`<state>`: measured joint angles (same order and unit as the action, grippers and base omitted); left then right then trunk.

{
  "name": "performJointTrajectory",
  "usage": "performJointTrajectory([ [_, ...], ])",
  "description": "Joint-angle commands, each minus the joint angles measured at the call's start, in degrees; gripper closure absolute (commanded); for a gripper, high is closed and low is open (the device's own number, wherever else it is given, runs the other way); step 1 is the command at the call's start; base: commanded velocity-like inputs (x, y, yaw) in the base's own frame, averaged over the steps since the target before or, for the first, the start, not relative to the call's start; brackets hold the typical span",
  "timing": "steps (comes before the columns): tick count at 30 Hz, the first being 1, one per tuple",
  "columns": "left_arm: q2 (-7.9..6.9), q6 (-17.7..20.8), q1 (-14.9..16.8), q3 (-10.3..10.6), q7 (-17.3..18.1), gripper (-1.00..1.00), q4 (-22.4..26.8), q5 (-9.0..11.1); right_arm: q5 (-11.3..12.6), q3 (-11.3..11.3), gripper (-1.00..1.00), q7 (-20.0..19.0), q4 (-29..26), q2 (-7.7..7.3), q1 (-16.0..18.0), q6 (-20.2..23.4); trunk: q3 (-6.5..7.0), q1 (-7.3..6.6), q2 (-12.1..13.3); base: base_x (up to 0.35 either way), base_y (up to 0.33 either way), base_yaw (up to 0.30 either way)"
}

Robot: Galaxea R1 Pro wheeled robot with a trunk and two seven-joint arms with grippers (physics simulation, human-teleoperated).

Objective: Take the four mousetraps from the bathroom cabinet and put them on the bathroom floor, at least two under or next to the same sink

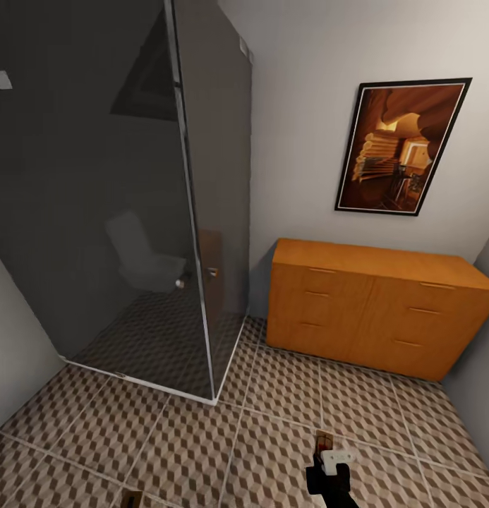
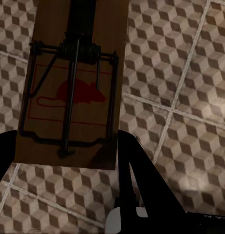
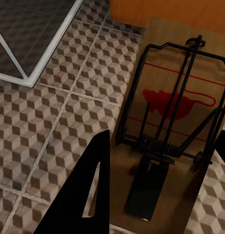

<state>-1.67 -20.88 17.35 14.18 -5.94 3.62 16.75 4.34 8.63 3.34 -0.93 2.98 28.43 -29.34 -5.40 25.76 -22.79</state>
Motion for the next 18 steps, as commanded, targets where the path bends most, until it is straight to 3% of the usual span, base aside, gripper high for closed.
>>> performJointTrajectory([
  [1,0.0,-0.13,0.05,0.5,-0.3,1.0,-0.02,0.21,0.58,0.51,1.0,-0.05,0.05,0.01,0.05,-0.19,-0.12,0.02,-0.13,-0.133,0.0,0.286],
  [18,0.0,-0.13,0.05,0.5,-0.3,1.0,-0.02,0.21,0.55,0.51,1.0,-0.08,0.05,0.1,0.05,-0.19,-0.12,0.02,-0.13,-0.115,0.0,0.286],
])
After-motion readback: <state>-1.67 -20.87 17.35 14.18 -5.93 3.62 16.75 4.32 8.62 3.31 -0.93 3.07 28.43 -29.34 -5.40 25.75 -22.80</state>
